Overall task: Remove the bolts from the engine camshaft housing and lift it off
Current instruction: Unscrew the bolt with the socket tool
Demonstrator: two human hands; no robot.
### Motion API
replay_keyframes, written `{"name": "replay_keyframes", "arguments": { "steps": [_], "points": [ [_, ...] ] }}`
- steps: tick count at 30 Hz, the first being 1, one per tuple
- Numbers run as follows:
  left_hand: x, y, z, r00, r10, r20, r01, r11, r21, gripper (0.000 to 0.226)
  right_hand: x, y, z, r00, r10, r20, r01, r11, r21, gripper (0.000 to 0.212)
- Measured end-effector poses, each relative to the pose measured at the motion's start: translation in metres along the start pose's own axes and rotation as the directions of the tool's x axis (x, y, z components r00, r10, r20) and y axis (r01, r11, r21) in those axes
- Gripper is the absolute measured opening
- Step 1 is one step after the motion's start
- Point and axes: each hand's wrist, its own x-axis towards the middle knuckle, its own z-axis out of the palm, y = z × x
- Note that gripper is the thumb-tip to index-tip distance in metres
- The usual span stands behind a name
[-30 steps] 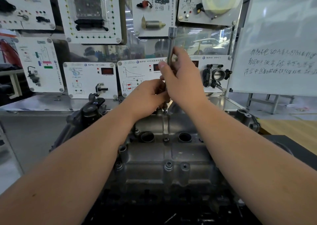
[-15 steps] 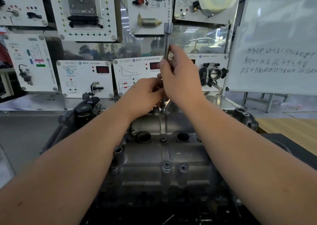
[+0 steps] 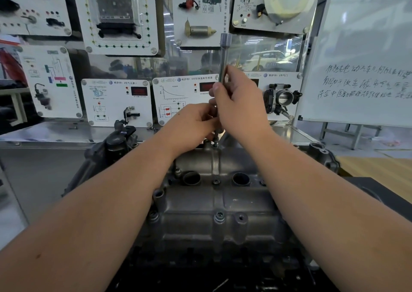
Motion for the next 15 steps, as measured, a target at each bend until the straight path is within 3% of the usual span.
{"name": "replay_keyframes", "arguments": {
  "steps": [4, 10, 12, 15],
  "points": [
    [-0.0014, 0.0046, -0.0008, 1.000, -0.005, 0.002, 0.005, 1.000, 0.005, 0.031, -0.0011, -0.0008, 0.0000, 1.000, -0.014, -0.002, 0.014, 1.000, -0.024, 0.022],
    [-0.0009, 0.0013, 0.0016, 0.999, -0.016, -0.029, 0.017, 1.000, 0.014, 0.025, 0.0019, 0.0016, -0.0026, 1.000, -0.028, 0.001, 0.028, 0.994, -0.103, 0.023],
    [-0.0005, 0.0001, 0.0015, 1.000, -0.013, -0.016, 0.013, 1.000, 0.023, 0.027, 0.0031, 0.0028, -0.0022, 0.999, 0.003, 0.039, -0.001, 0.999, -0.050, 0.014],
    [-0.0013, -0.0003, -0.0001, 1.000, 0.014, 0.002, -0.014, 0.999, 0.042, 0.023, 0.0003, 0.0011, -0.0011, 0.996, 0.040, 0.075, -0.044, 0.998, 0.053, 0.045]
  ]
}}
